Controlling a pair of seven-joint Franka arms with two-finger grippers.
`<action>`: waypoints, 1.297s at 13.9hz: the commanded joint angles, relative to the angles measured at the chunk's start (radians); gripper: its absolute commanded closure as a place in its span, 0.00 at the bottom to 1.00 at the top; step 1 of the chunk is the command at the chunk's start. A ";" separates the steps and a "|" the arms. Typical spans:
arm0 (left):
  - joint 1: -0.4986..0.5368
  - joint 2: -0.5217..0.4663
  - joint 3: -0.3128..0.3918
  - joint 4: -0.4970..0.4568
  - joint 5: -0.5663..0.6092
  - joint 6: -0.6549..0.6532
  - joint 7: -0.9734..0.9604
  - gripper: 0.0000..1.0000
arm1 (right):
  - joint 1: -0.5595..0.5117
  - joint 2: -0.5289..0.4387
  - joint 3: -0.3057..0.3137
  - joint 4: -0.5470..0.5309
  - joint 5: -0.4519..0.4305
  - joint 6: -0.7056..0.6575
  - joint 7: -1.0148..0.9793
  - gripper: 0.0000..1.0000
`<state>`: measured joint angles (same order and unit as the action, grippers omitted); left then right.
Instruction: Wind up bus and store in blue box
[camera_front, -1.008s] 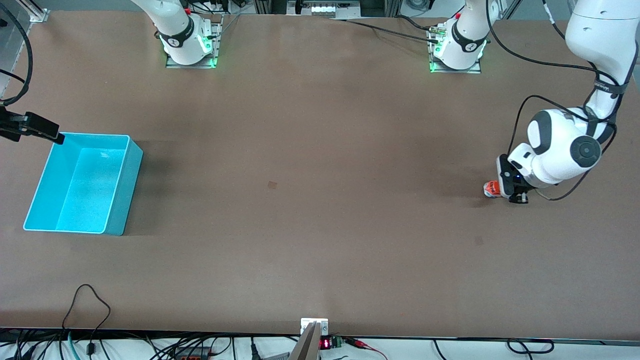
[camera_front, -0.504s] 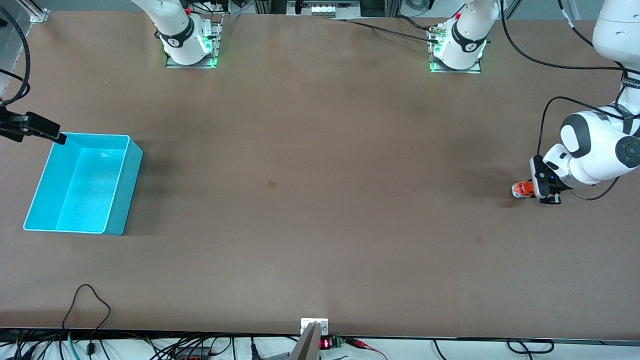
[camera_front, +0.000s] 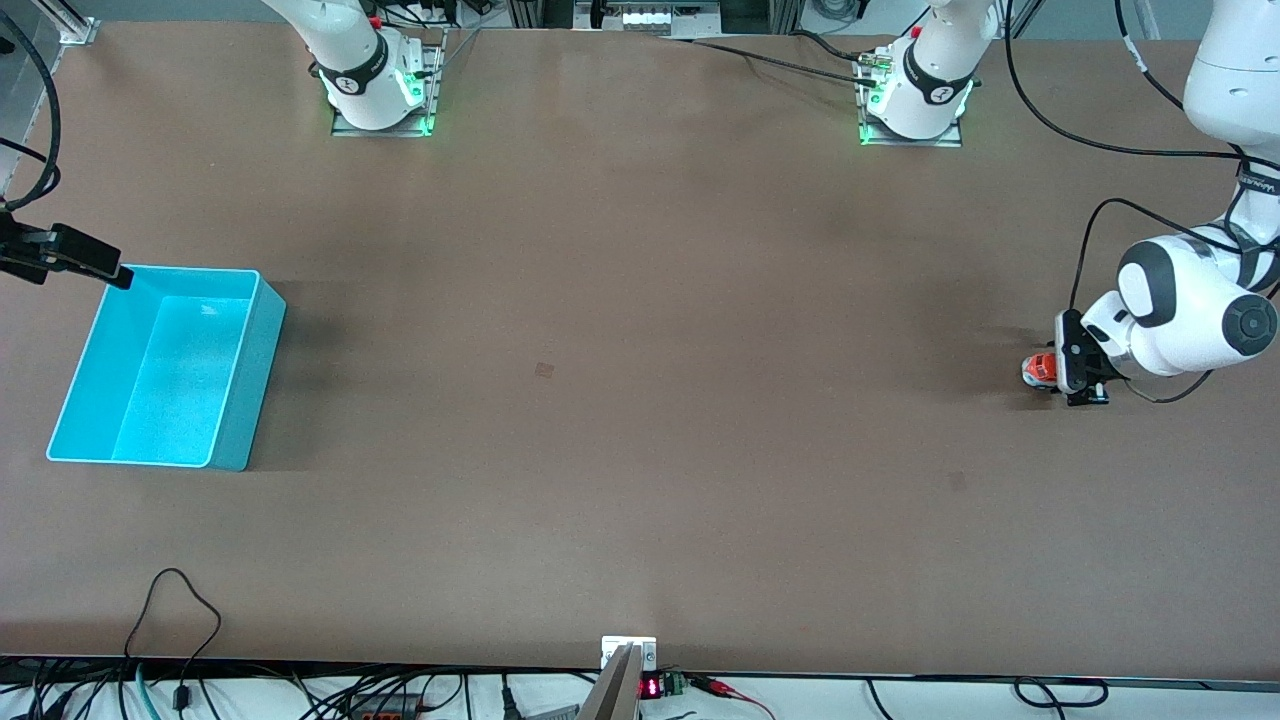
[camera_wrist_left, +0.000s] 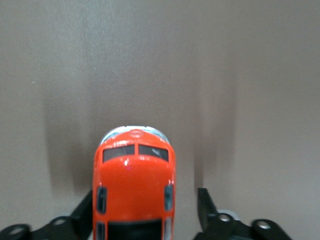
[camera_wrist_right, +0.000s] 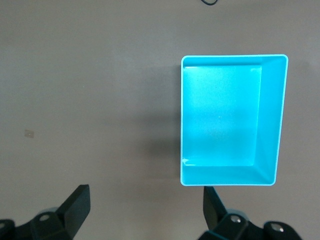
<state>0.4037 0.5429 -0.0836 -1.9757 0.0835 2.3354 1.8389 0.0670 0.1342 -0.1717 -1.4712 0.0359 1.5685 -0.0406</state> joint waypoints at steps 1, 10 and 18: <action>-0.017 -0.076 -0.013 0.061 0.012 -0.166 0.017 0.00 | -0.004 0.002 0.000 0.011 0.019 -0.001 -0.002 0.00; -0.127 -0.193 -0.025 0.195 0.016 -0.409 0.011 0.00 | -0.003 0.002 0.000 0.011 0.024 0.002 -0.002 0.00; -0.204 -0.172 -0.036 0.281 -0.137 -0.403 -0.167 0.00 | -0.006 0.022 0.000 0.012 0.051 0.021 -0.004 0.00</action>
<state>0.2037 0.3521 -0.1178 -1.7323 -0.0174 1.9522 1.7284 0.0671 0.1519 -0.1717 -1.4712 0.0695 1.5884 -0.0406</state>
